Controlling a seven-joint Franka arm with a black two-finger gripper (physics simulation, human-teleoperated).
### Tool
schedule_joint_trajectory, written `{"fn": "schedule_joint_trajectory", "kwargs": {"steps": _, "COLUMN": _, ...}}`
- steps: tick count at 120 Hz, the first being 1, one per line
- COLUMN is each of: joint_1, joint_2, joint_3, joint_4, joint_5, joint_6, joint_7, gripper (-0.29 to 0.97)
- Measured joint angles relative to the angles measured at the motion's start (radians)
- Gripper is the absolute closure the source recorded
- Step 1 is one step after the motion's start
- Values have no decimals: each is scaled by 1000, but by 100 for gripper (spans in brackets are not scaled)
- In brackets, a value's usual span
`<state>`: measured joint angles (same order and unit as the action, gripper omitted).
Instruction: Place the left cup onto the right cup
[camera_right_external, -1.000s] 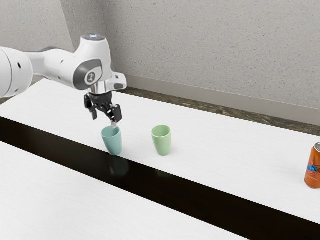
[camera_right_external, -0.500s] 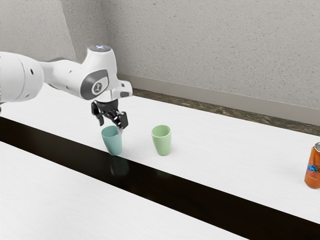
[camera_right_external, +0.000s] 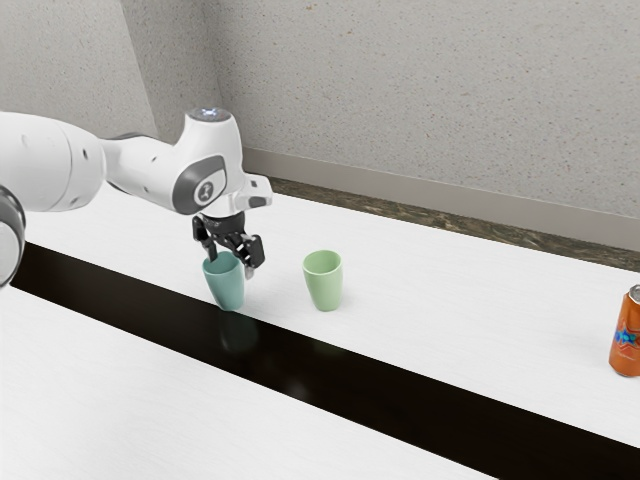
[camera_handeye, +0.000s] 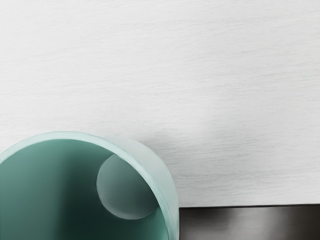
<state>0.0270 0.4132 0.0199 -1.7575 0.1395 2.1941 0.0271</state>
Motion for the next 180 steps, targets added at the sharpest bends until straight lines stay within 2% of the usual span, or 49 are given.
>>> {"fn": "schedule_joint_trajectory", "kwargs": {"steps": 88, "joint_1": 1, "joint_2": 78, "joint_3": -1, "joint_4": 67, "joint_5": -3, "joint_6": 12, "joint_7": 0, "gripper": 0}}
{"fn": "schedule_joint_trajectory", "kwargs": {"steps": 180, "joint_1": 0, "joint_2": 96, "joint_3": -1, "joint_4": 77, "joint_5": -7, "joint_6": 13, "joint_7": -1, "gripper": 0}}
